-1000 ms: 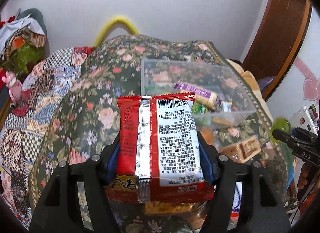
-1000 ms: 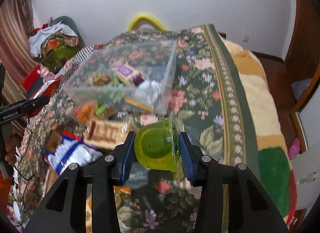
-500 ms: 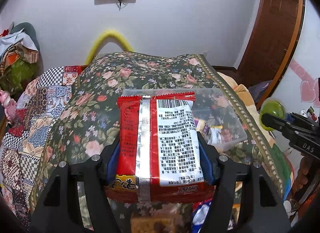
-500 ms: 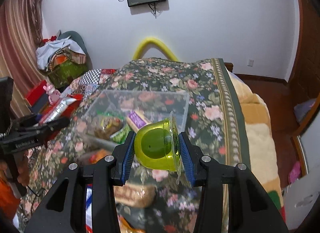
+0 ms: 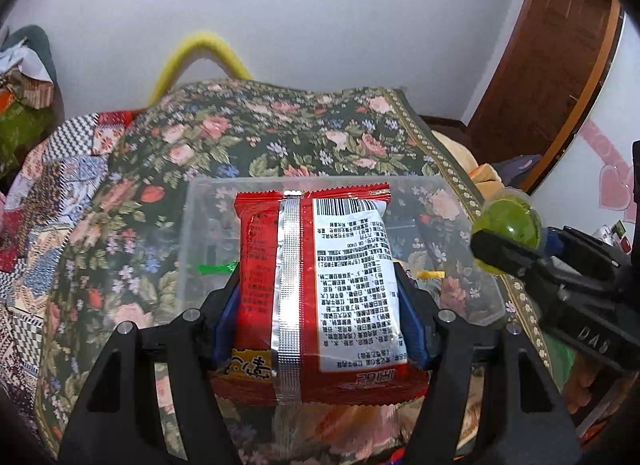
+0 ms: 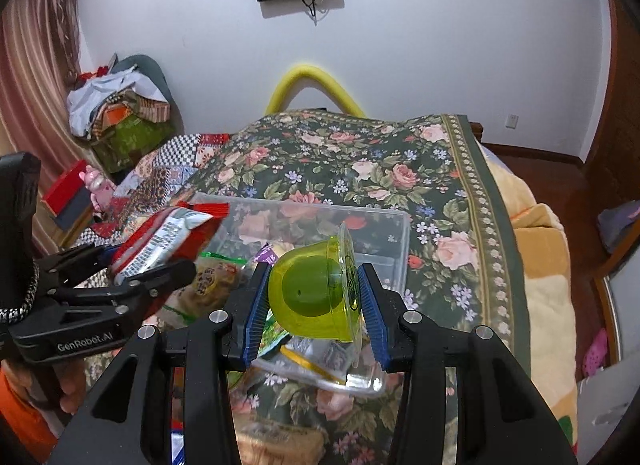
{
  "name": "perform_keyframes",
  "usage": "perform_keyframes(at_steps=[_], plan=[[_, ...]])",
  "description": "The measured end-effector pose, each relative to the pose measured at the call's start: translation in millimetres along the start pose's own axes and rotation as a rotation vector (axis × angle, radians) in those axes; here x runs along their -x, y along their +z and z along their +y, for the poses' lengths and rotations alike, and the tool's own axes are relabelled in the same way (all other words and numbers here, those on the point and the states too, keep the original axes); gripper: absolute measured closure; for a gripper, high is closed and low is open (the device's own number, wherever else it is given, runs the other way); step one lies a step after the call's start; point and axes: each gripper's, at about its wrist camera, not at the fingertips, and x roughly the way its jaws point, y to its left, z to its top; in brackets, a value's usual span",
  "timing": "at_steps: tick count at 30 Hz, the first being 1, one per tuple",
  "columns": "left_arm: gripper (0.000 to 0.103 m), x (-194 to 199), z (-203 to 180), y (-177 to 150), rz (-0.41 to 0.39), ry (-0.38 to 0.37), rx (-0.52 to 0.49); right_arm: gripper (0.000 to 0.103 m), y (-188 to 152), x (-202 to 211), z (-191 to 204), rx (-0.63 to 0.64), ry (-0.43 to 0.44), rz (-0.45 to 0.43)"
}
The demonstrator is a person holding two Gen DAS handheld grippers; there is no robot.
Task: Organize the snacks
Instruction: 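Place the red bag and green jelly cup into the clear box, open both grippers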
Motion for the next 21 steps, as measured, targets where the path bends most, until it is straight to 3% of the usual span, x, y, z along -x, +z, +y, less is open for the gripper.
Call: perform_keyframes(at_steps=[12, 21], plan=[[0.037, -56.7, 3.6, 11.6, 0.102, 0.018, -0.009, 0.063, 2.2, -50.9, -6.4, 0.019, -0.026, 0.105], [0.036, -65.1, -1.1, 7.9, 0.118, 0.041, -0.028, 0.061, -3.7, -61.1, -12.1, 0.002, -0.034, 0.135]])
